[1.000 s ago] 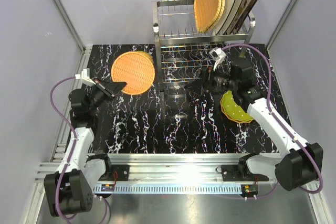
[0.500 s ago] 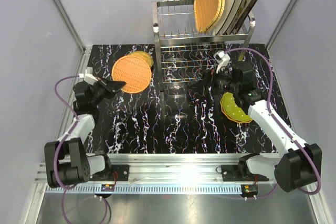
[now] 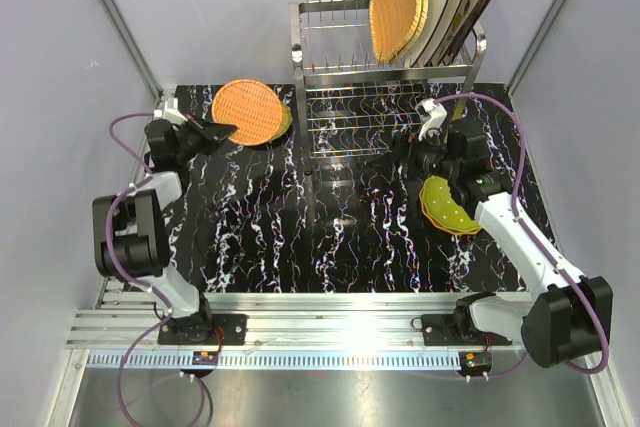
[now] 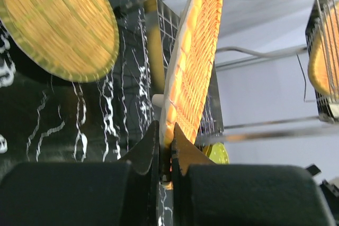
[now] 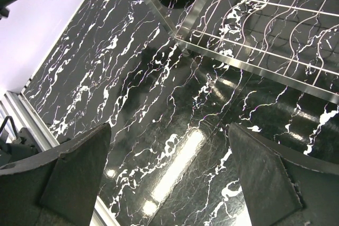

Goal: Unload the plates from the dish rack
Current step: Place the plate on the table

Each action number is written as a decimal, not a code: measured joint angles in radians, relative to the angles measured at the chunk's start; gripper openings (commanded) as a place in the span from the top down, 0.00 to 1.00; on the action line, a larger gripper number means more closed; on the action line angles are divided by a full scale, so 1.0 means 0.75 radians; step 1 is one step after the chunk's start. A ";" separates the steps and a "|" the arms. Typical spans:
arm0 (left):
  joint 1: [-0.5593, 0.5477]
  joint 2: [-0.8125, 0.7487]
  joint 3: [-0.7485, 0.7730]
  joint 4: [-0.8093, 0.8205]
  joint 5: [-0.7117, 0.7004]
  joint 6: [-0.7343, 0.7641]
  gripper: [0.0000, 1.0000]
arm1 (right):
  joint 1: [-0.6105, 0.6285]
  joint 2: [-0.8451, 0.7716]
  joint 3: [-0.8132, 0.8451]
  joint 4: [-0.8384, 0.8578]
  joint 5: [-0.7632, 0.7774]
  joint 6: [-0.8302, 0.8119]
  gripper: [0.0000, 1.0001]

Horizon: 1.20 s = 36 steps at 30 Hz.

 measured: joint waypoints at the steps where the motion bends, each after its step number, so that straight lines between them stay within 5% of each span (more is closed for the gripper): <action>1: 0.000 0.038 0.032 0.000 -0.002 -0.003 1.00 | -0.002 -0.001 -0.001 0.000 0.000 -0.002 0.00; 17: -0.004 0.466 0.459 -0.154 -0.063 0.003 1.00 | -0.028 -0.016 -0.037 -0.007 -0.001 -0.003 0.00; 36: -0.056 0.725 0.757 -0.358 -0.116 0.008 0.97 | -0.048 -0.015 -0.037 -0.008 -0.001 -0.003 0.00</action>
